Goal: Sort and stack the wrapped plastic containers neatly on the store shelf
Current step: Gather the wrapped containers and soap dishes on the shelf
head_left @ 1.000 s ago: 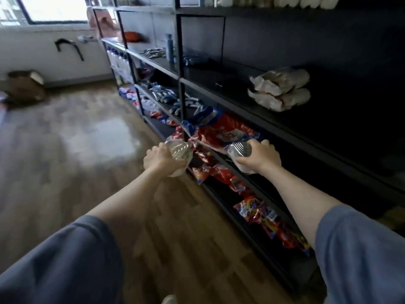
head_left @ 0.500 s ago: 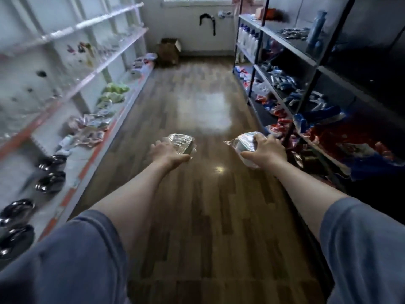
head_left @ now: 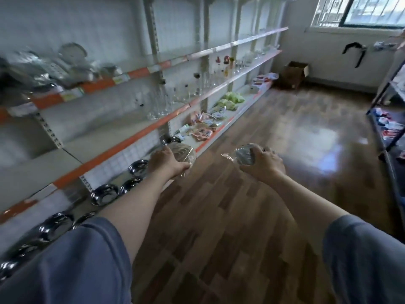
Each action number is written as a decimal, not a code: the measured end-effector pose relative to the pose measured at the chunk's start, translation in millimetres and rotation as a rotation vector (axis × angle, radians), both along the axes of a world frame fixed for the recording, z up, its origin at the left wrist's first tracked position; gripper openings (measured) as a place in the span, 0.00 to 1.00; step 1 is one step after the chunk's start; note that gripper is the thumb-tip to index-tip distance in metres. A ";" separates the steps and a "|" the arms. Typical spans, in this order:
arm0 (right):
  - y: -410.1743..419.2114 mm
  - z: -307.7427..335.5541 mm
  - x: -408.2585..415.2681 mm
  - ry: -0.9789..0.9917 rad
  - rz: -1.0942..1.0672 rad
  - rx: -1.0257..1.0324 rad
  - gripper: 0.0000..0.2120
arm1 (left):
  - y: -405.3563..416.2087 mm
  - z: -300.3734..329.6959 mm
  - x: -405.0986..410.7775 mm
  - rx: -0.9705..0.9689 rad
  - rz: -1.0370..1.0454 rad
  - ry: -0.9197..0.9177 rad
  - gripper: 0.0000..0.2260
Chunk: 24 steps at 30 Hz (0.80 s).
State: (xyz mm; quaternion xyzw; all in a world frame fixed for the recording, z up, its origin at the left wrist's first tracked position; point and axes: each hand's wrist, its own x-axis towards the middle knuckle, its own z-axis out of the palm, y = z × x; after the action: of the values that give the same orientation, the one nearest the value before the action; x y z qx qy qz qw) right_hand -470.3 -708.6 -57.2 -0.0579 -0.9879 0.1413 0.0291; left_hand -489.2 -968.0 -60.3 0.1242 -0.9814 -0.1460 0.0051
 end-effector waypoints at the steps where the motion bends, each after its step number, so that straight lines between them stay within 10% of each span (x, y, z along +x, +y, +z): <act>1: -17.9 2.4 -8.3 0.006 0.027 -0.005 0.31 | -18.4 1.4 -0.9 0.004 0.034 0.012 0.42; 24: -387.0 42.0 -122.7 0.090 0.838 -0.084 0.33 | -315.2 41.7 88.3 0.000 0.808 0.130 0.40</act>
State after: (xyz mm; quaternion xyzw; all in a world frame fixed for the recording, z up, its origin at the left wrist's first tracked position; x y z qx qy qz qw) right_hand -593.1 -1095.6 -15.1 0.3541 -0.9170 0.1835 0.0100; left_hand -400.9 -1283.2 -18.6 0.4904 -0.8512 -0.1399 0.1242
